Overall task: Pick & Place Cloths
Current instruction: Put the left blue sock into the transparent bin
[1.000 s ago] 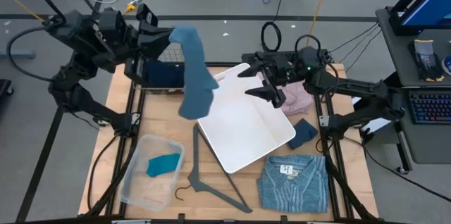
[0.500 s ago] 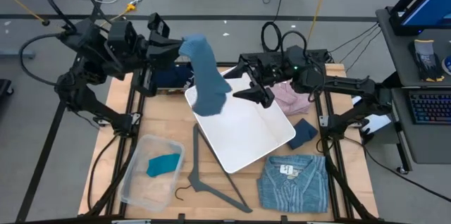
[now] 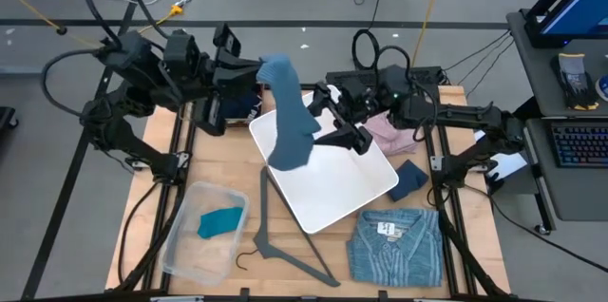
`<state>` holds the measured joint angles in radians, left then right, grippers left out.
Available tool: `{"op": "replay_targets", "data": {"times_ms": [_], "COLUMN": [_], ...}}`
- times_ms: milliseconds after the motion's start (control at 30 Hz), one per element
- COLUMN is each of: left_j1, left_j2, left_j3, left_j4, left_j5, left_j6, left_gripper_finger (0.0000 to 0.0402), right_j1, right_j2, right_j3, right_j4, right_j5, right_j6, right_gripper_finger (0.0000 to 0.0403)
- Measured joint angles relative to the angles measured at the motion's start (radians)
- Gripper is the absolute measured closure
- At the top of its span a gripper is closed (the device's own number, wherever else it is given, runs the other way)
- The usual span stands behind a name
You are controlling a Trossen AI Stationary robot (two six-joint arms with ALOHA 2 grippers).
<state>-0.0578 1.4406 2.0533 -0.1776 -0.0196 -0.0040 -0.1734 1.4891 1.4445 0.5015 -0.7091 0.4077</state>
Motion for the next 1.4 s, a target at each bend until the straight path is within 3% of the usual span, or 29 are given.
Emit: {"op": "replay_targets", "data": {"times_ms": [300,533,800,1033,1167,1400], "left_j1": [0.0,-0.003,-0.003,0.012,0.013,0.013], "left_j2": [0.026,0.03,0.028,-0.015,-0.04,-0.067], "left_j3": [0.0,0.0,0.0,0.0,0.0,0.002], "left_j4": [0.049,0.051,0.001,-0.278,-0.469,-0.733], "left_j5": [-0.007,-0.007,-0.007,-0.027,-0.173,-0.47], "left_j6": [0.005,-0.003,0.002,0.079,0.087,0.079], "left_gripper_finger": [0.0402,0.0402,0.0402,0.0399,0.0389,0.0376], "right_j1": [0.032,0.031,0.032,0.042,0.056,0.07], "right_j2": [0.024,0.032,0.032,0.004,-0.023,-0.083], "right_j3": [-0.001,-0.001,-0.002,-0.002,-0.002,-0.002], "right_j4": [0.01,0.007,-0.011,-0.017,-0.025,-0.066], "right_j5": [0.051,0.058,0.024,-0.059,-0.108,-0.103], "right_j6": [-0.003,0.0,0.019,0.122,0.183,0.172], "right_gripper_finger": [0.0192,0.0253,0.0392,0.04,0.0401,0.0402]}}
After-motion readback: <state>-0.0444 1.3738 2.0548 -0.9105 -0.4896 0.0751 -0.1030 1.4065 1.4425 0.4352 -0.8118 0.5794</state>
